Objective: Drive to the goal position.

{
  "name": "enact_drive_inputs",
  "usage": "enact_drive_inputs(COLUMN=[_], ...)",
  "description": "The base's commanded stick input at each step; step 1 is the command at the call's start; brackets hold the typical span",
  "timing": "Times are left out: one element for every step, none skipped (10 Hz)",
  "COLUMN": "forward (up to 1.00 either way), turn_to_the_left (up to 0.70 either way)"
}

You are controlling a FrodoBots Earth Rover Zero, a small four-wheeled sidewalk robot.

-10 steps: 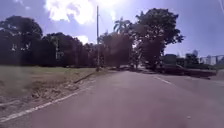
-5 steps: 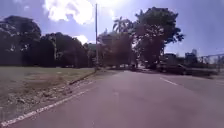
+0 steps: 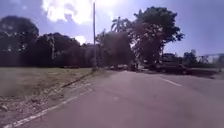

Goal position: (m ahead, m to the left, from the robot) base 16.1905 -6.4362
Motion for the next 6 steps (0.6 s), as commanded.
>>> enact_drive_inputs(forward=[0.7, 0.7, 0.7, 0.7, 0.7, 0.7], turn_to_the_left=[0.0, 0.0, 0.0, 0.0, 0.0, 0.0])
